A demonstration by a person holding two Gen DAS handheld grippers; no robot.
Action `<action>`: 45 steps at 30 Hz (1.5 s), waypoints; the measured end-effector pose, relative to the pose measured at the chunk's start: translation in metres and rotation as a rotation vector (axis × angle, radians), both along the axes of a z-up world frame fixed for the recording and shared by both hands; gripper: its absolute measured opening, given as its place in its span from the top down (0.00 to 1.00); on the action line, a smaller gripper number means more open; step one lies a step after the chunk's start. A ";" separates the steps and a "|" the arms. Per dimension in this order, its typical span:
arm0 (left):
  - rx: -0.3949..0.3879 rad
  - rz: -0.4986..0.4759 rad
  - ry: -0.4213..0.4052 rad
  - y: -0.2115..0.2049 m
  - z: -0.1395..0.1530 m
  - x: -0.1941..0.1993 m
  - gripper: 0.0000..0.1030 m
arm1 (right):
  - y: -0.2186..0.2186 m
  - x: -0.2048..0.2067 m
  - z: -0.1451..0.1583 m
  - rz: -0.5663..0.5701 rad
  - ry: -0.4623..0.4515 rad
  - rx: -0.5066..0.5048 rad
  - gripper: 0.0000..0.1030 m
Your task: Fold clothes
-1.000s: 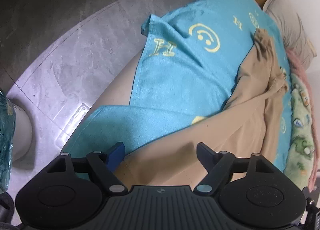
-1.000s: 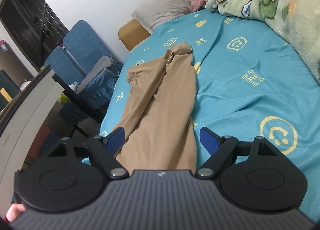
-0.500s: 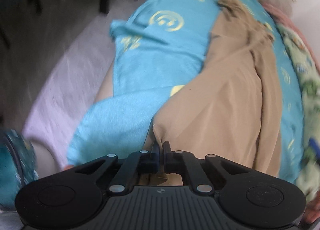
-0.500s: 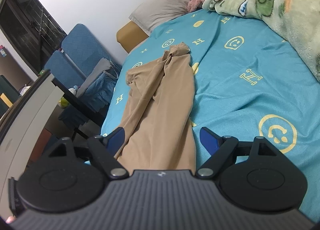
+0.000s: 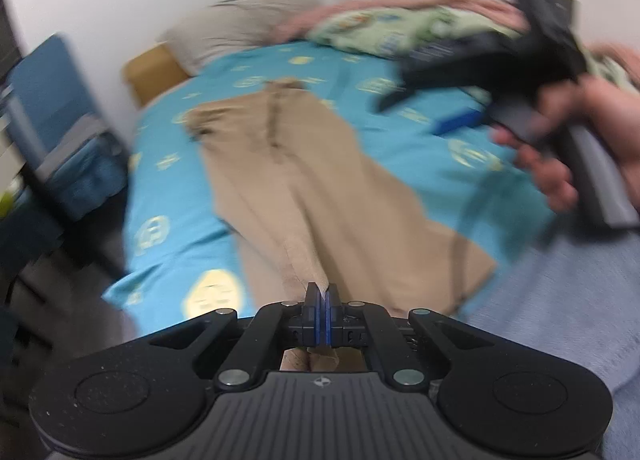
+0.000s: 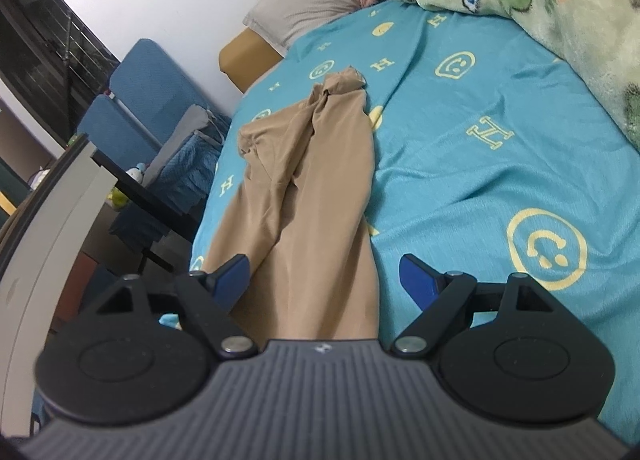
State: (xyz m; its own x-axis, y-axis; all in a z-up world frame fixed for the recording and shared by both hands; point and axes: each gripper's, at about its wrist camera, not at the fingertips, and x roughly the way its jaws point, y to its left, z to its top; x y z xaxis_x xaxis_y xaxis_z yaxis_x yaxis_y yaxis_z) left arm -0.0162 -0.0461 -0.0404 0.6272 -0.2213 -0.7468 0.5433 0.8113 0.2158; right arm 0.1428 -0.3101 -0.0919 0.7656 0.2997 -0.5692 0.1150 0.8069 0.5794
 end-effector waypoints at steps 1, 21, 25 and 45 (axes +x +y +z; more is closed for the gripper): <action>-0.008 -0.007 0.032 -0.004 -0.008 0.004 0.98 | 0.000 0.000 -0.001 0.002 0.004 0.001 0.19; -0.685 0.629 0.537 0.137 -0.081 0.108 0.41 | -0.001 -0.007 -0.038 0.078 0.277 0.221 0.31; -0.614 0.655 0.564 0.132 -0.089 0.108 0.39 | 0.005 -0.014 -0.039 0.058 0.310 0.206 0.31; -0.646 0.570 0.654 0.124 -0.095 0.094 0.71 | 0.027 -0.022 -0.044 0.052 0.405 0.077 0.58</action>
